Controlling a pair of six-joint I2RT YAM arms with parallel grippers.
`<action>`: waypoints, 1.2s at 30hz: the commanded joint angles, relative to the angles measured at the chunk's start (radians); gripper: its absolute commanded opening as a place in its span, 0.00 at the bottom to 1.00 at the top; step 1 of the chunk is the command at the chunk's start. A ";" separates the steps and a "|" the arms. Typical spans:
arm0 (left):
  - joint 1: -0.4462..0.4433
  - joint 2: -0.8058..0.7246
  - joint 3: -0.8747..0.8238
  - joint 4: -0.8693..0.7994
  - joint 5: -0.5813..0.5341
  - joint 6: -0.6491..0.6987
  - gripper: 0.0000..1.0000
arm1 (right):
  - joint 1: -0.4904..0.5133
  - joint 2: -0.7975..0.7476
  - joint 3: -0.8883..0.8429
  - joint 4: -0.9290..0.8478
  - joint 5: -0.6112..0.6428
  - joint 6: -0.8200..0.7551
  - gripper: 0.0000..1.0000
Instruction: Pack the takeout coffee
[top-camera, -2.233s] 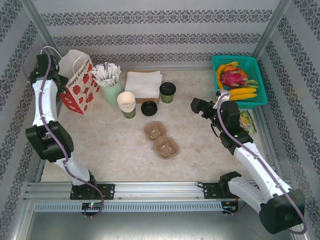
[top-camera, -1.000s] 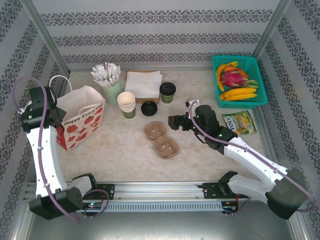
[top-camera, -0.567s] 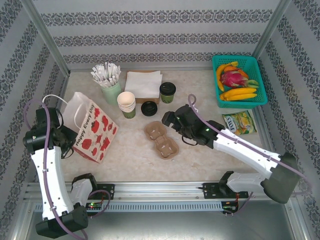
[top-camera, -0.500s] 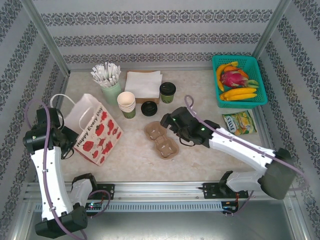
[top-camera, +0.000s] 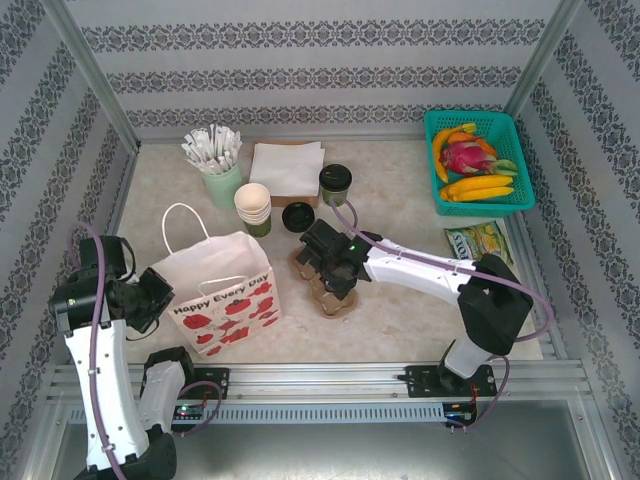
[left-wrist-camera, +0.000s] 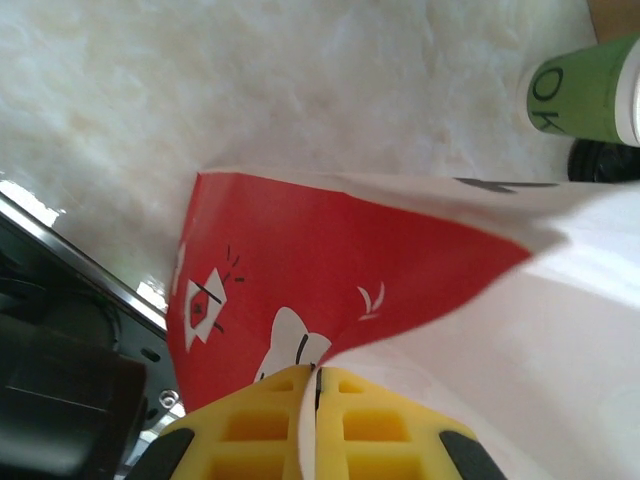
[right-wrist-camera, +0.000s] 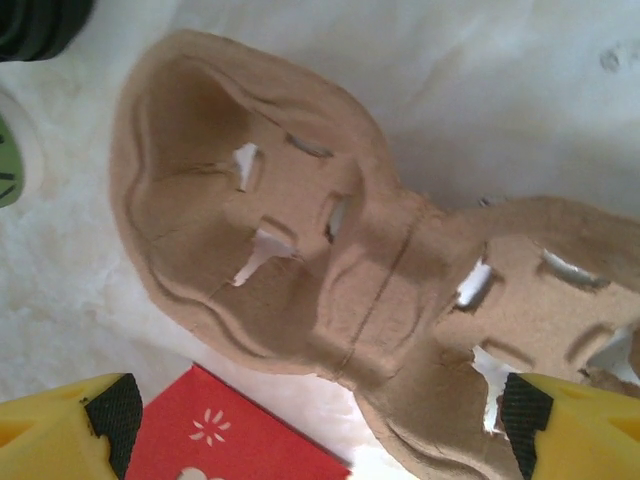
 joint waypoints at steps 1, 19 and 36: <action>-0.020 -0.013 -0.034 0.016 0.085 0.006 0.00 | 0.004 0.025 -0.027 0.008 -0.002 0.152 0.91; -0.390 0.029 -0.110 0.220 0.005 -0.288 0.00 | -0.090 0.097 -0.067 0.067 0.071 0.052 0.67; -0.802 0.432 0.112 0.345 -0.154 -0.358 0.10 | -0.404 -0.070 -0.256 0.079 0.075 -0.608 0.67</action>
